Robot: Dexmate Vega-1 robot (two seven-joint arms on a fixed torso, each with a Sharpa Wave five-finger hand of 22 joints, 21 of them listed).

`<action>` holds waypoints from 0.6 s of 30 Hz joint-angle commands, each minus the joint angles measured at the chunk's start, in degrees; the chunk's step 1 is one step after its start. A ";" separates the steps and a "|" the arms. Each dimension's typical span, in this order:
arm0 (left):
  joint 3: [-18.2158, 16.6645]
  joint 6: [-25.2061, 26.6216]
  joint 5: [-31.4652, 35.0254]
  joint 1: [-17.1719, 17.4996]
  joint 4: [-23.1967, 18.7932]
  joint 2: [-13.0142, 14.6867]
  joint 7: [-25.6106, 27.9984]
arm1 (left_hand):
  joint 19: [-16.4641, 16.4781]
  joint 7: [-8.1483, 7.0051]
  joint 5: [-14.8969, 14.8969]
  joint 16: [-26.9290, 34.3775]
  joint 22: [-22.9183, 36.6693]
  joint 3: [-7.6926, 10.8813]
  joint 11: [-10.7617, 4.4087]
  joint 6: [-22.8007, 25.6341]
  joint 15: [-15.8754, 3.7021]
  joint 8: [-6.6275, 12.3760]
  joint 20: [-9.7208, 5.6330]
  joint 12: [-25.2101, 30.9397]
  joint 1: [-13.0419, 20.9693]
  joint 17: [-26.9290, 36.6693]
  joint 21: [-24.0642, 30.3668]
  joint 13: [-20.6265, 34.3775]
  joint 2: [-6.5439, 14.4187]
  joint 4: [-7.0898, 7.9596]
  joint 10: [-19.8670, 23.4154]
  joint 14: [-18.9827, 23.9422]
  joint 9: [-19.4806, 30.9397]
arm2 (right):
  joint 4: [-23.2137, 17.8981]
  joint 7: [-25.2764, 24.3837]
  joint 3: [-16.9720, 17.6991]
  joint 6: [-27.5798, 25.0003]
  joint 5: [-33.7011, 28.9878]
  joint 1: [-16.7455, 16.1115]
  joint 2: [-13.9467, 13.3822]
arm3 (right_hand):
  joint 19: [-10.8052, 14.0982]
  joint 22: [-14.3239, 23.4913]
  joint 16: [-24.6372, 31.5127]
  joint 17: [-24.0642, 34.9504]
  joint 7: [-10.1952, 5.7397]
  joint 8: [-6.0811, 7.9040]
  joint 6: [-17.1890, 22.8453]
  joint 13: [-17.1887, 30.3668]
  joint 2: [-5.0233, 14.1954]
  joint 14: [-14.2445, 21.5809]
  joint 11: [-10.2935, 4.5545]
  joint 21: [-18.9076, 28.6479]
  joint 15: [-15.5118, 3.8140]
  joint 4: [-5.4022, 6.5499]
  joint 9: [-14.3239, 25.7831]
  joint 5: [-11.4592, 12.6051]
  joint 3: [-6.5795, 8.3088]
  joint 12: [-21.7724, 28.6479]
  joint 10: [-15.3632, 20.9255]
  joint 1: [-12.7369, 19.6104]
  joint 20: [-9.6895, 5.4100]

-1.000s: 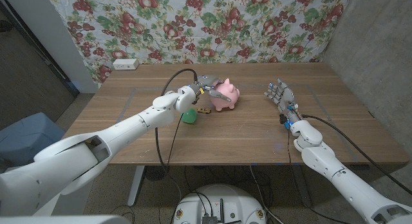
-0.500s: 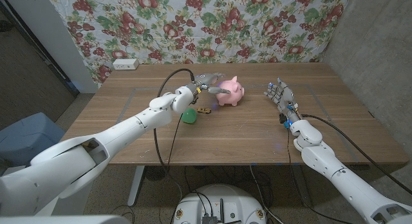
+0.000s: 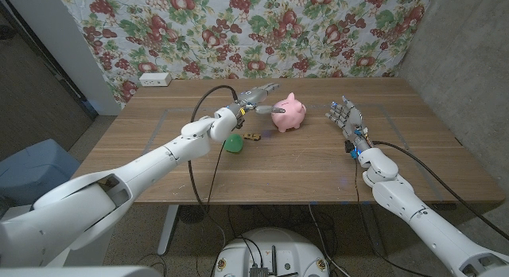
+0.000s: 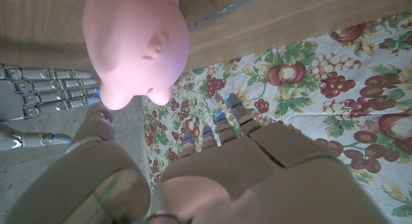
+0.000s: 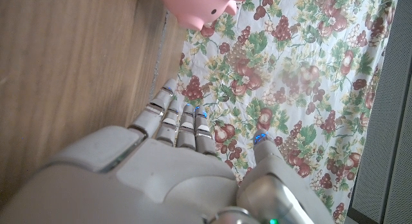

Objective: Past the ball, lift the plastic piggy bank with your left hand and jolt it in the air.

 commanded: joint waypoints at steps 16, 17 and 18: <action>-8.53 -19.30 -17.99 5.40 9.31 -3.74 12.68 | -0.29 0.83 0.21 1.28 0.17 0.93 -1.53 4.33 -1.67 1.73 -0.58 1.74 -7.68 0.27 -3.00 -0.76 5.58 3.20 -0.61 -3.83 -0.57 | -1.25 -0.24 -0.68 -0.14 -1.68 0.14 -0.74 | 0.51 0.14 -0.27 0.06 -0.47 0.06 0.34 0.14 1.05 0.26 0.13 -0.09 0.06 0.19 0.16 0.07 0.02 0.22 0.20 -0.36 0.05; -8.99 -19.95 -19.51 5.62 9.59 -3.96 11.98 | -0.25 1.01 0.22 1.30 0.17 0.92 -1.54 4.39 -1.71 1.71 -0.59 1.73 -7.88 0.27 -3.04 -0.78 5.69 3.28 -0.58 -3.78 -0.58 | -1.32 -0.30 -0.69 -0.11 -1.75 0.14 -0.76 | 0.50 0.14 -0.27 0.05 -0.48 0.05 0.32 0.14 1.01 0.28 0.12 -0.10 0.13 0.19 0.16 0.06 -0.01 0.20 0.17 -0.39 0.06; -9.45 -20.47 -21.00 5.86 9.77 -4.17 11.24 | 0.04 1.12 0.23 1.38 0.17 0.89 -1.53 4.46 -1.80 1.66 -0.65 1.75 -8.16 0.26 -3.01 -0.80 5.85 3.41 -0.45 -3.58 -0.60 | -1.53 -0.46 -0.62 -0.25 -1.64 0.10 -0.73 | 0.50 0.14 -0.28 0.05 -0.53 0.05 0.31 0.14 0.97 0.27 0.13 -0.10 0.13 0.20 0.16 0.06 -0.03 0.21 0.17 -0.42 0.03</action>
